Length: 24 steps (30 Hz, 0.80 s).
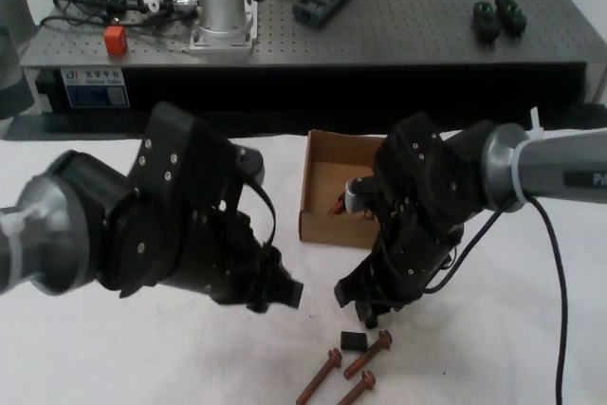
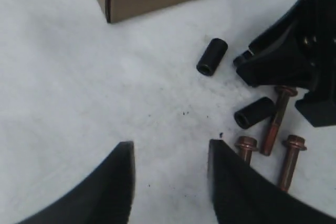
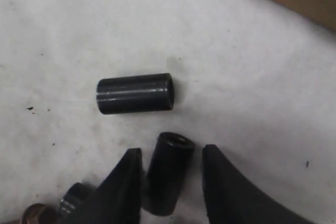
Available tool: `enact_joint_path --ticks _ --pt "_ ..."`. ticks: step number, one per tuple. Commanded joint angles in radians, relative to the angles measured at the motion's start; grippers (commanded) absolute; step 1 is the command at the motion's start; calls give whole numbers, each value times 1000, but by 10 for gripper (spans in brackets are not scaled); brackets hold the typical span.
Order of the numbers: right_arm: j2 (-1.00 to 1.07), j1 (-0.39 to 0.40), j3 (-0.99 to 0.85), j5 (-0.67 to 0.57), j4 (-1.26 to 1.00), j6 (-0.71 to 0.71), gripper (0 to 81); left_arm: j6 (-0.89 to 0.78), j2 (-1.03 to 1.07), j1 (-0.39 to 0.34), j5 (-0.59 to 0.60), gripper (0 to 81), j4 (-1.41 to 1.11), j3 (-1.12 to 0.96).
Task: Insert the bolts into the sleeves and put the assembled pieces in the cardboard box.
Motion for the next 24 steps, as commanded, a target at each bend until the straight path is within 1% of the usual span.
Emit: enact_joint_path --ticks 1,2,4,6,9,10,11,13,17,24 --pt "8 2 -12 -1 1 5 267 37 38 0 67 339 3 -3" --pt "12 2 -12 -1 9 5 263 37 49 0 92 339 6 -3" --pt "14 2 -12 -3 24 3 228 44 71 -2 135 339 17 -3" --pt "14 2 -12 -3 28 -11 159 59 87 -12 143 339 31 -5" --pt "14 2 -12 -6 22 -23 32 112 107 -46 150 339 43 -5" --pt "10 2 -12 -8 22 -23 16 128 112 -63 151 339 43 -5" --pt "6 2 -12 -8 22 -23 33 140 117 -79 151 339 43 -5" --pt "-16 -5 -12 -8 26 -23 33 165 129 -115 141 339 43 -9" --pt "-100 -29 9 -8 35 -23 33 223 172 -159 58 339 86 -50" --pt "-329 -84 99 -8 42 -23 33 306 295 -163 35 339 192 -204"
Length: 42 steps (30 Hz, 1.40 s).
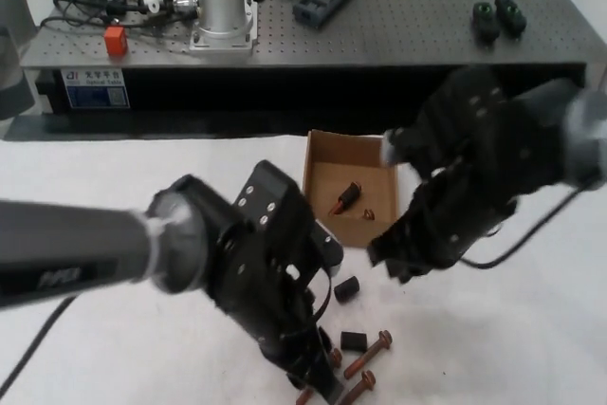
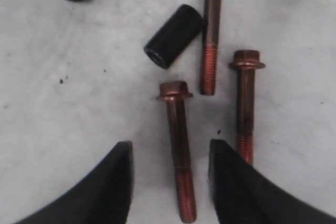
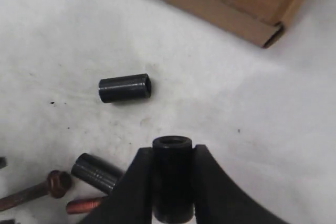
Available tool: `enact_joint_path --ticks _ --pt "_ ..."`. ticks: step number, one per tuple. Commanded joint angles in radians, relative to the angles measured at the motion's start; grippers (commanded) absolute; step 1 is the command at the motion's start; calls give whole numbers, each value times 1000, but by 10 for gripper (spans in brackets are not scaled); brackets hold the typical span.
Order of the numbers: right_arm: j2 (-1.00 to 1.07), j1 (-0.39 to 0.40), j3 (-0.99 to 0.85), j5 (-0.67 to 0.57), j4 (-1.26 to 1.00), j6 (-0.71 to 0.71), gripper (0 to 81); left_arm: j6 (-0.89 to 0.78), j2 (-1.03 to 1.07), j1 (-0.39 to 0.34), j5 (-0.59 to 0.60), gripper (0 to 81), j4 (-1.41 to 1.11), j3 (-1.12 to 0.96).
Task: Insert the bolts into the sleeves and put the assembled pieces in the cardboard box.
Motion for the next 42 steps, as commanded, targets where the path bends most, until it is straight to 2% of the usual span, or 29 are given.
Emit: enact_joint_path --ticks 1,7,9,11,16,17,23,27,32,36,42 --pt "-131 -31 49 -8 9 -8 33 42 48 -4 -15 339 51 -64" --pt "-291 -68 106 -4 36 -8 33 97 138 -25 -37 339 178 -172" --pt "-329 -75 112 0 47 -8 33 103 160 -35 -77 335 184 -188" --pt "-362 -78 112 0 68 -12 33 112 175 -40 -96 294 184 -196" --pt "-430 -83 112 0 123 -34 33 116 180 -39 -96 36 192 -206" --pt "-446 -83 115 0 130 -34 33 113 178 -39 -96 7 202 -215" --pt "-596 -83 249 -18 101 -55 33 -41 82 -29 -91 6 178 -251" --pt "-712 -75 405 -137 8 -17 33 -207 -72 1 52 7 -45 -174" --pt "-739 -23 582 -386 -277 68 33 -455 -240 19 206 7 -529 41" --pt "-708 28 624 -393 -485 154 33 -618 -259 19 363 7 -854 173" --pt "-657 39 624 -393 -649 220 33 -698 -259 19 382 7 -1014 251"
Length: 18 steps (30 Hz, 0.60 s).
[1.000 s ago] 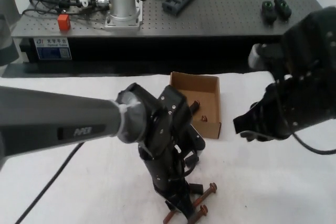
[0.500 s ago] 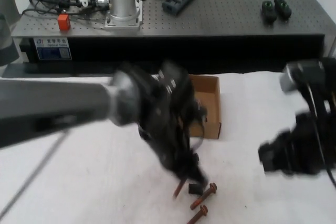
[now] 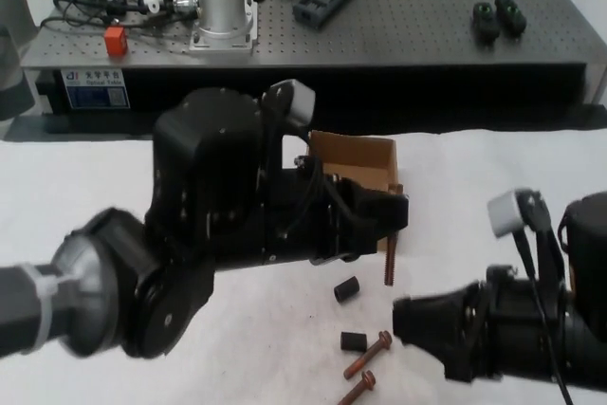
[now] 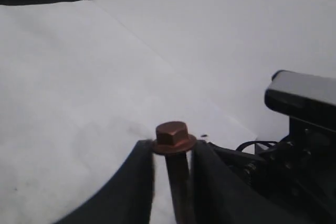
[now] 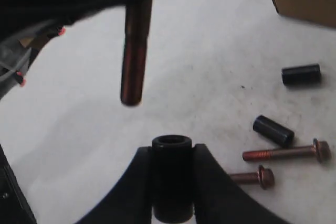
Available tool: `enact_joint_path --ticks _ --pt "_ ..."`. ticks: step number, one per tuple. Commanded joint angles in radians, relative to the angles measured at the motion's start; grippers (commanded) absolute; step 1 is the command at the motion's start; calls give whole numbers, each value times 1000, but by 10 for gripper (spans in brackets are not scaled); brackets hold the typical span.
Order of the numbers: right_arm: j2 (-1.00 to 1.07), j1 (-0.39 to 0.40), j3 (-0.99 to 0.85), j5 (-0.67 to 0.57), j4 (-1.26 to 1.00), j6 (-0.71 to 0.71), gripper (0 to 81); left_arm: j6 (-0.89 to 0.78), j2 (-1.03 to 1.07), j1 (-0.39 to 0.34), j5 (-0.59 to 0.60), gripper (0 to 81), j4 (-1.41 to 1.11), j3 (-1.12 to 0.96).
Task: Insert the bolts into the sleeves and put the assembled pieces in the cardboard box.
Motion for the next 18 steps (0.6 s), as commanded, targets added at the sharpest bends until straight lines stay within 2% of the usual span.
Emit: enact_joint_path --ticks 1,11,18 --pt "3 3 -1 -12 -24 7 33 -29 -6 -1 16 7 -47 -3" --pt "2 3 -1 -69 -75 44 33 -29 -6 -1 33 7 -63 -4" --pt "2 -4 -1 -30 15 38 33 -29 -6 -1 21 7 -72 -4"
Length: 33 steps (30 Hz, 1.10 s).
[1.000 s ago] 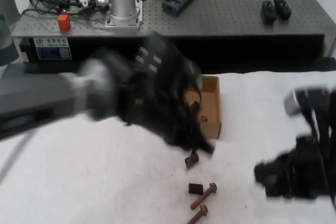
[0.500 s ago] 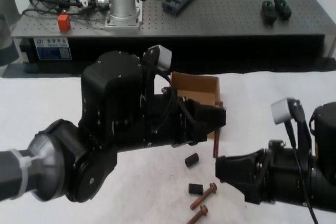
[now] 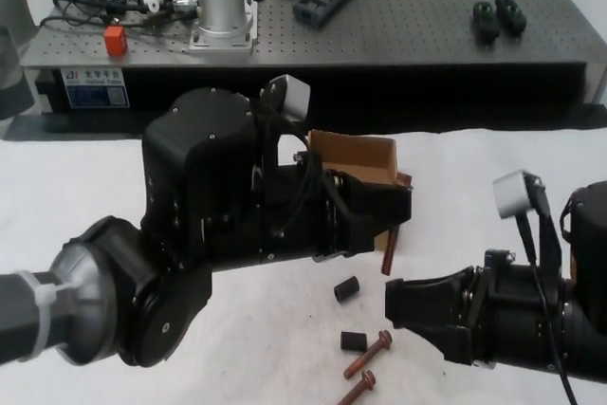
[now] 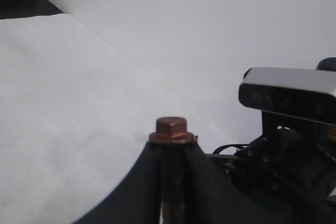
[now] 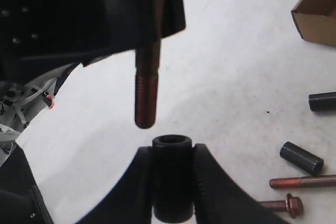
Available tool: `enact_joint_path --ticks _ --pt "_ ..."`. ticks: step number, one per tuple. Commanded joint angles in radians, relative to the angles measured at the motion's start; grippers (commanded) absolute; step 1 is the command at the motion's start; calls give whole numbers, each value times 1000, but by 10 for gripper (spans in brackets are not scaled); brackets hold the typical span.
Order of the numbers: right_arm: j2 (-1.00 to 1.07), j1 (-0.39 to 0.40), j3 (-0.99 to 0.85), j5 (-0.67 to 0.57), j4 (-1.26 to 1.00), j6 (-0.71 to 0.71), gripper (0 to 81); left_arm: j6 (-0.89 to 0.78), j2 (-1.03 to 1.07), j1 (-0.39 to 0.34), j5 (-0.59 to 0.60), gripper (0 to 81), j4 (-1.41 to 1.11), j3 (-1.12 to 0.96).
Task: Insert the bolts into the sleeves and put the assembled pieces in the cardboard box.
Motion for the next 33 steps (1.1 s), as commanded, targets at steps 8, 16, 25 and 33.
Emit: enact_joint_path --ticks 8,16,25,33 --pt "2 -3 -4 12 162 -67 33 53 -6 -1 -37 7 59 -4" --pt "-43 -5 -4 26 325 -106 33 356 -3 26 -432 7 633 -18" --pt "-61 -3 -4 59 355 -112 33 476 124 26 -594 7 973 -77" --pt "-61 -3 -4 59 372 -112 33 476 224 26 -594 148 1010 -87"
